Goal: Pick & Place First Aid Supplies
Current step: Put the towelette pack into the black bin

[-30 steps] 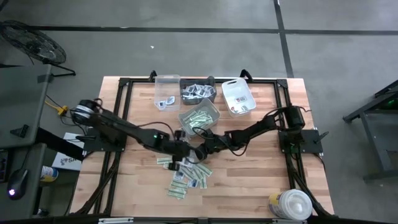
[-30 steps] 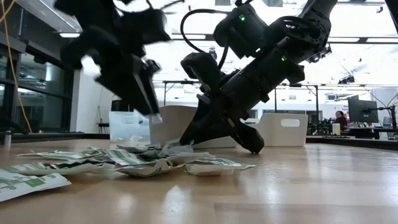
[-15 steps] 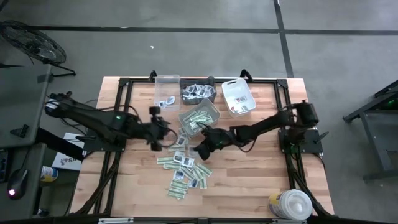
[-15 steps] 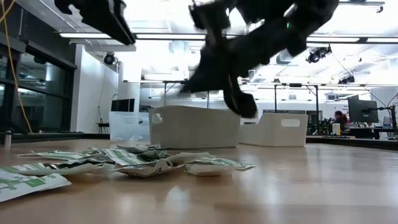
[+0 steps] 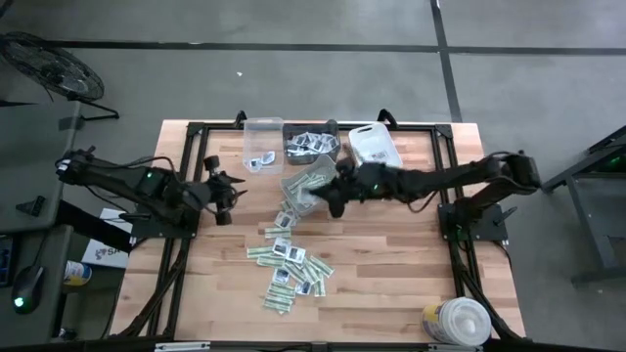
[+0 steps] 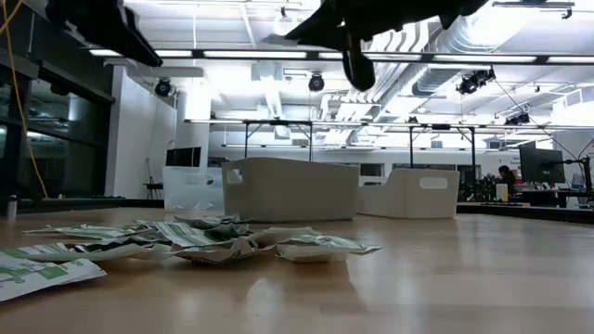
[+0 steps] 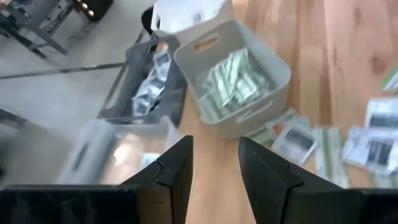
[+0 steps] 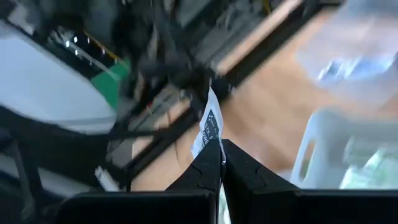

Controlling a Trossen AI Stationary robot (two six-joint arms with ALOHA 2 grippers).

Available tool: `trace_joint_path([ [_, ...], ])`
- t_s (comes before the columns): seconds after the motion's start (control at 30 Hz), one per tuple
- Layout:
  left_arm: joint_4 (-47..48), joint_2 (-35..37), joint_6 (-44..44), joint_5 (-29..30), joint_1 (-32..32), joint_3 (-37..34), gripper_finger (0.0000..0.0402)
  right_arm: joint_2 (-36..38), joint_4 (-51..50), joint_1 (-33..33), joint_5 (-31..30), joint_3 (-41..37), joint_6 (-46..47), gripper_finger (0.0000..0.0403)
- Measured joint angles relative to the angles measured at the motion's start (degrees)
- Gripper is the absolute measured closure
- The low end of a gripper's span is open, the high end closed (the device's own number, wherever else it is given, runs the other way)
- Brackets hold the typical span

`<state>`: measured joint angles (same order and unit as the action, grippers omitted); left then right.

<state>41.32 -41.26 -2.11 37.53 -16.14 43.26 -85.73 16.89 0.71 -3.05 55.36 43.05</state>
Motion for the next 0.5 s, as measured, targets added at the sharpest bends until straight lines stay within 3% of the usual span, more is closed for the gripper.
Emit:
trace_joint_path([
  [0.23, -14.1, 8.2, -4.3, -4.1, 0.0, -13.9, 0.0273, 4.6, -0.8, 7.9, 1.5, 0.1, -4.5, 0.0403],
  [0.5, -25.9, 10.3, -9.0, -8.8, 0.0, -24.1, 0.0273, 4.6, -8.2, 16.3, 4.1, 5.4, -11.1, 0.0402],
])
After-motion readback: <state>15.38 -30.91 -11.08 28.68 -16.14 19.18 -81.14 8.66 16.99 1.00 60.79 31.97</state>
